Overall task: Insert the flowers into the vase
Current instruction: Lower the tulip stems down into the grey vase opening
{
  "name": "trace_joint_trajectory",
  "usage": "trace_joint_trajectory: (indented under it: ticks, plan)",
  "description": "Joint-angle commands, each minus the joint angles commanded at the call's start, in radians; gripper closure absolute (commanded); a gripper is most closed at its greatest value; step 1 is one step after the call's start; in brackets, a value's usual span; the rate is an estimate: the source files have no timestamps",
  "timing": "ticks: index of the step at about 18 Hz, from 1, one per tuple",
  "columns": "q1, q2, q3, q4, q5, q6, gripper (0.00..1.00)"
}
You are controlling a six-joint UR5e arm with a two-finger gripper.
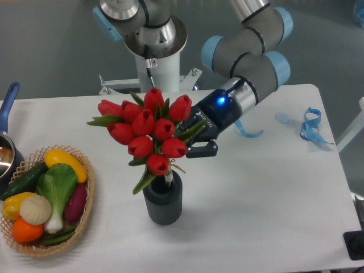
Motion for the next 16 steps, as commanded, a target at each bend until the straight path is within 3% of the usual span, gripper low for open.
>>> trace_joint_trajectory:
  ticks: [7,16]
  plan:
    - [-0.014,-0.041,-0.058,0.0,0.005,0.069,1.0]
    - [-0.008,-0.112,-0.065,0.0,0.017,0.127,0.98]
